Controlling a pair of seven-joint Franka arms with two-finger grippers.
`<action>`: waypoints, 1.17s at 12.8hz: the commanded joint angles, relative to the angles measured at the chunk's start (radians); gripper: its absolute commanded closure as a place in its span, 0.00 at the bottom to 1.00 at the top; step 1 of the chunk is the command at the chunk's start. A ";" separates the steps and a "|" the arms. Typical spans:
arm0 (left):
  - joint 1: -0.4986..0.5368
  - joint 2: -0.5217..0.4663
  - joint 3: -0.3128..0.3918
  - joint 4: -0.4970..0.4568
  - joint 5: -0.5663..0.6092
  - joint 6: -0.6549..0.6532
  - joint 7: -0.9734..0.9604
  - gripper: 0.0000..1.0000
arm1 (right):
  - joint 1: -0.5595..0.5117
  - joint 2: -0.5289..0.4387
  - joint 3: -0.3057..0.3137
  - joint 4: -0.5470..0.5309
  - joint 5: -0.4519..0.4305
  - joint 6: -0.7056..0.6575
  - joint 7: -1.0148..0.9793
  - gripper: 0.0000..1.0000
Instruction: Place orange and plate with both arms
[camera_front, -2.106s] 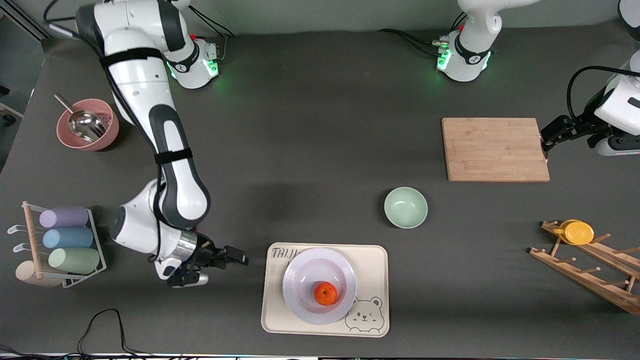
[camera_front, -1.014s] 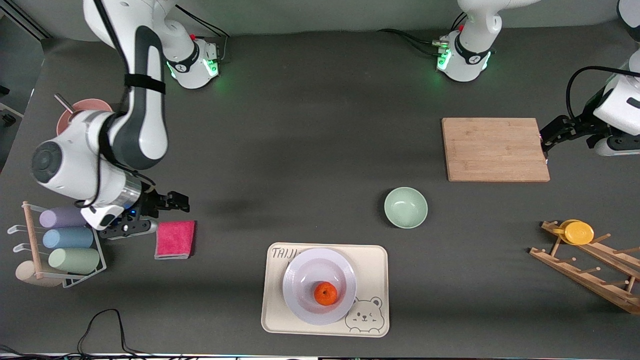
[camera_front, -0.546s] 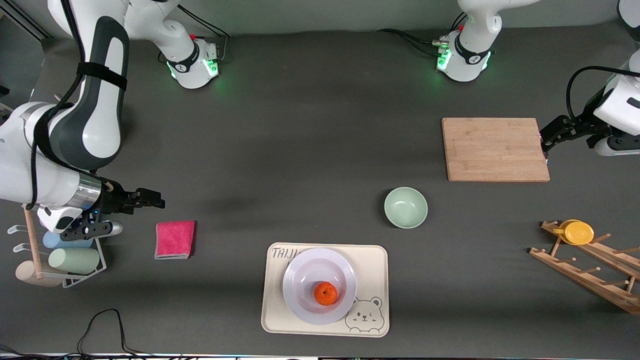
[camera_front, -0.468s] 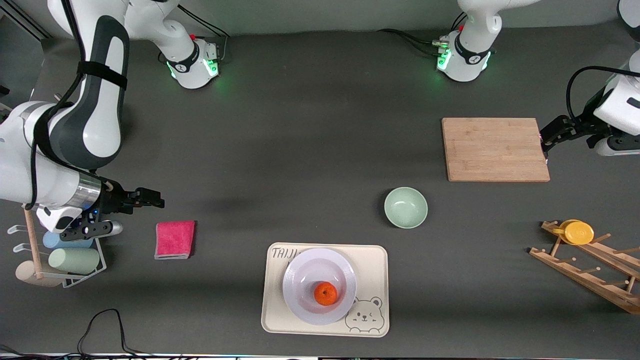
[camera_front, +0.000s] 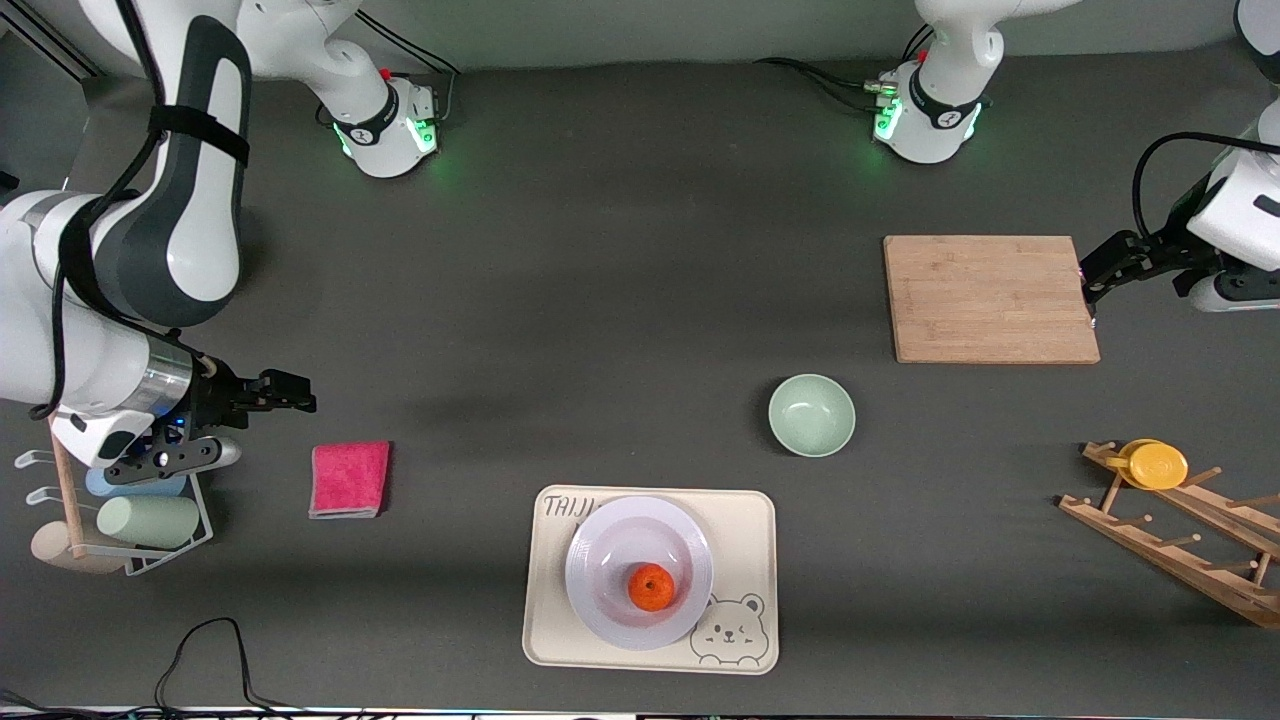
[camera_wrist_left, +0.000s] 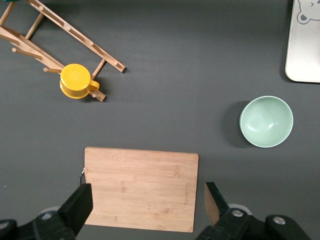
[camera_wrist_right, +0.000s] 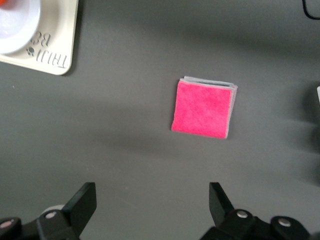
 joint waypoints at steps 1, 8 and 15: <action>0.004 0.005 -0.004 0.018 -0.007 -0.005 0.010 0.00 | -0.158 -0.178 0.278 0.001 -0.217 -0.021 0.159 0.00; -0.001 0.002 -0.005 0.018 -0.007 -0.008 0.010 0.00 | -0.534 -0.367 0.725 -0.032 -0.347 -0.106 0.196 0.00; -0.002 0.002 -0.005 0.018 -0.007 -0.007 0.010 0.00 | -0.964 -0.506 1.142 -0.244 -0.446 -0.011 0.278 0.00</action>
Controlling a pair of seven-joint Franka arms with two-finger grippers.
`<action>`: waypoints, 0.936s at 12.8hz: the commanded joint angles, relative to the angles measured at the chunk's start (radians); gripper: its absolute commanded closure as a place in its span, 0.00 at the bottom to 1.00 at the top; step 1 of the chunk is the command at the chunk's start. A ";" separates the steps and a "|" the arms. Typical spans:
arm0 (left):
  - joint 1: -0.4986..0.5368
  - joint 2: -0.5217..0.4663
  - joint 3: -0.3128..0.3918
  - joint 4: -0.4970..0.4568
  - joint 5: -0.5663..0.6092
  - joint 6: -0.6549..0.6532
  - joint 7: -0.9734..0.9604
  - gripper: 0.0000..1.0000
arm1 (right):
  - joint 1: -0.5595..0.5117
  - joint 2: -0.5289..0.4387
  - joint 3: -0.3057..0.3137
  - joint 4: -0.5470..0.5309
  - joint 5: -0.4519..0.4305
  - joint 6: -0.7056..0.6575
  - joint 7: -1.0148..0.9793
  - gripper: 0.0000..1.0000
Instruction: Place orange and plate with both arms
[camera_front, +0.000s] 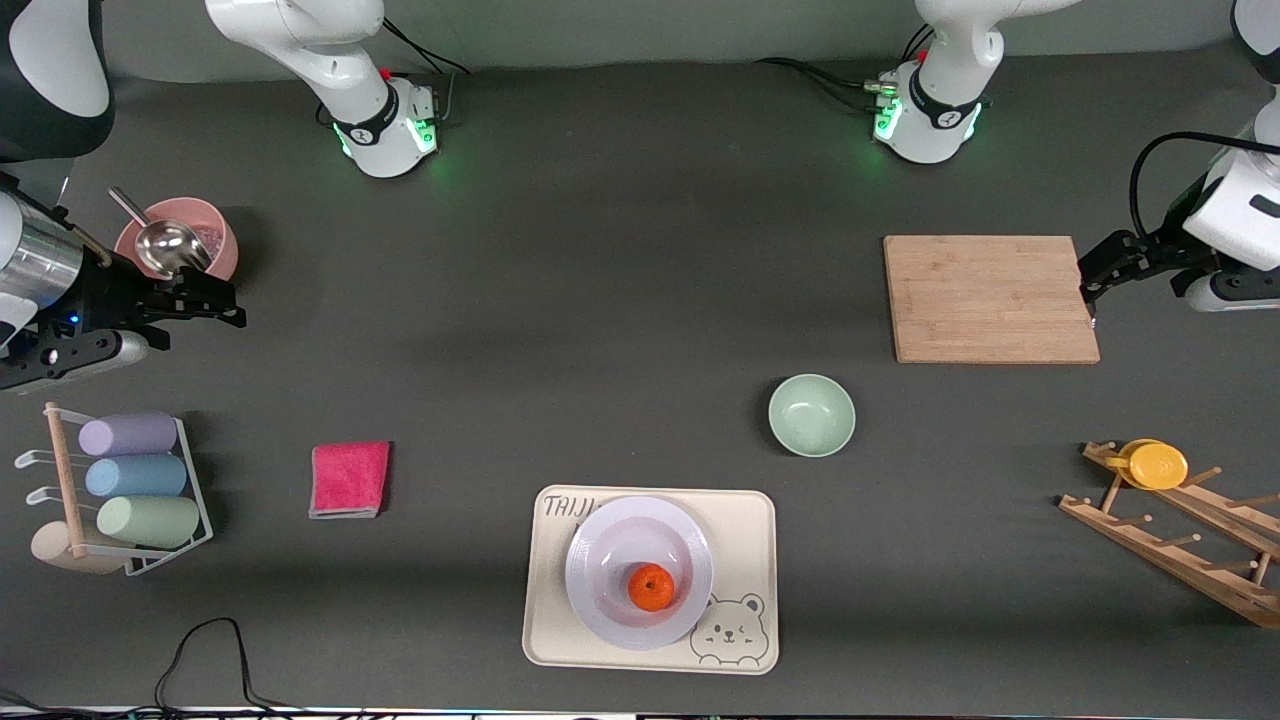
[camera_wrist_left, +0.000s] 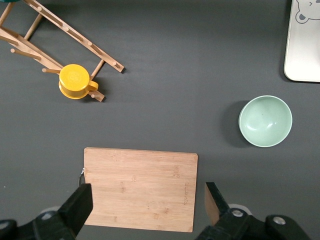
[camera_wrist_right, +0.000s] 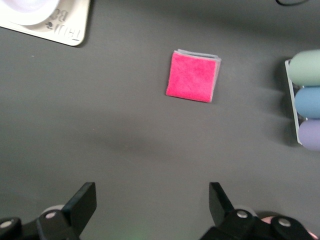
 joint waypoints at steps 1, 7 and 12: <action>-0.002 0.002 -0.001 0.018 -0.006 -0.007 0.010 0.00 | -0.059 -0.103 0.088 -0.165 -0.047 0.067 0.121 0.00; -0.002 0.004 -0.001 0.018 -0.006 -0.005 0.011 0.00 | -0.058 -0.129 0.124 -0.153 -0.033 0.002 0.142 0.00; -0.001 0.004 -0.001 0.018 -0.006 -0.002 0.011 0.00 | 0.027 -0.117 -0.057 -0.092 -0.045 -0.016 0.068 0.00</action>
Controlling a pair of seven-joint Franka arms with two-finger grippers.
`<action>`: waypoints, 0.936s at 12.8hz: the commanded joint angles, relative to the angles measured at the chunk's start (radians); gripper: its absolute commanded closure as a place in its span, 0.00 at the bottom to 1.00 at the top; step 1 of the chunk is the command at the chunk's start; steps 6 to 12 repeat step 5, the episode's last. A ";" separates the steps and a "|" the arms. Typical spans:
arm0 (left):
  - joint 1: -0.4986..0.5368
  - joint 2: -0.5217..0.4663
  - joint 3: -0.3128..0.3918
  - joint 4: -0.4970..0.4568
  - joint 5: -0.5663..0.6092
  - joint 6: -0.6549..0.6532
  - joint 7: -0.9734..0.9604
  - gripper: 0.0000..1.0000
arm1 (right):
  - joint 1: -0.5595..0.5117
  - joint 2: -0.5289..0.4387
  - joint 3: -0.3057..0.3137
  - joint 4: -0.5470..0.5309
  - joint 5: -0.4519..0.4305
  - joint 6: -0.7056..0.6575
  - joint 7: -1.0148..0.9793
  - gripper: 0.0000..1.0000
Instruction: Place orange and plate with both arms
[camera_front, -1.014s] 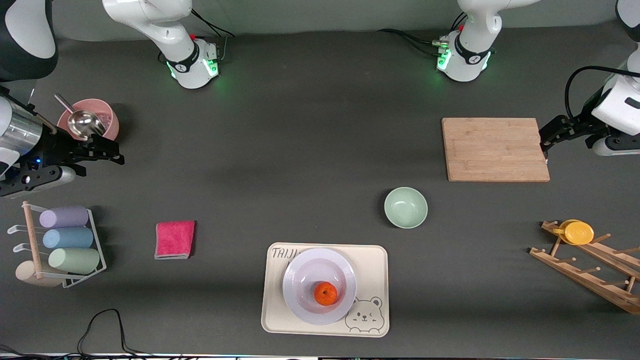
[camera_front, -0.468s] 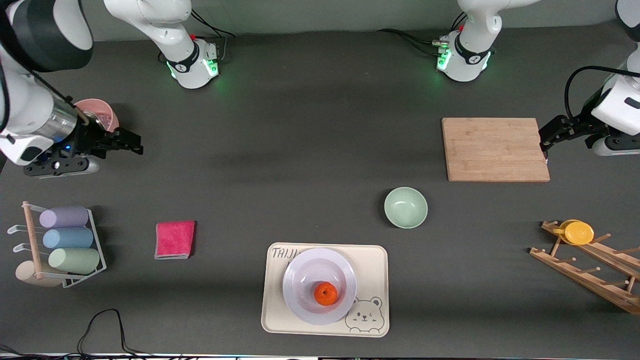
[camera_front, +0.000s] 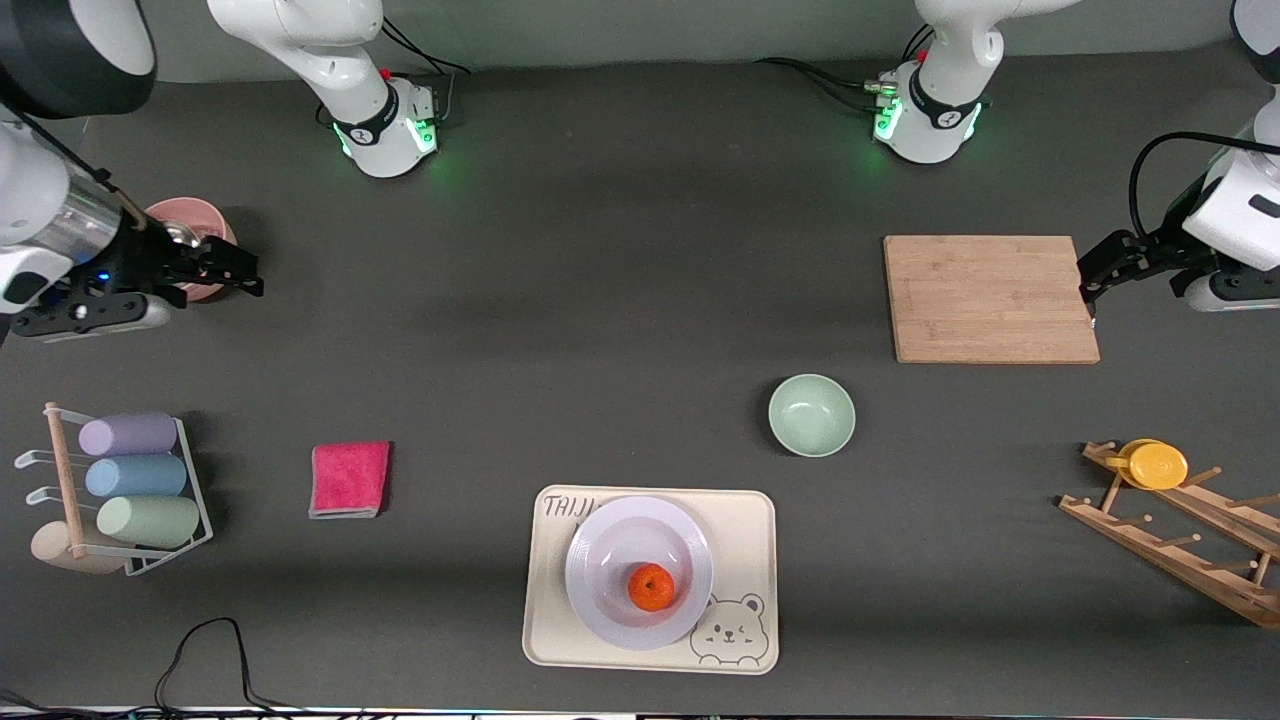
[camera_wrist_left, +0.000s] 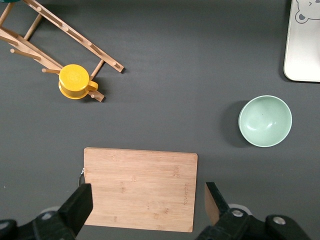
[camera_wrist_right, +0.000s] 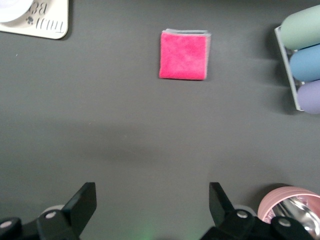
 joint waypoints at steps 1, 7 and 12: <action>0.000 0.005 0.000 0.018 -0.006 -0.002 0.011 0.00 | 0.045 0.004 -0.091 0.039 -0.025 -0.029 -0.067 0.00; -0.002 0.005 0.000 0.018 -0.006 -0.001 0.011 0.00 | 0.047 -0.005 -0.103 0.076 -0.034 -0.031 -0.084 0.00; -0.002 0.005 0.000 0.018 -0.006 -0.001 0.011 0.00 | 0.047 -0.005 -0.103 0.076 -0.034 -0.031 -0.084 0.00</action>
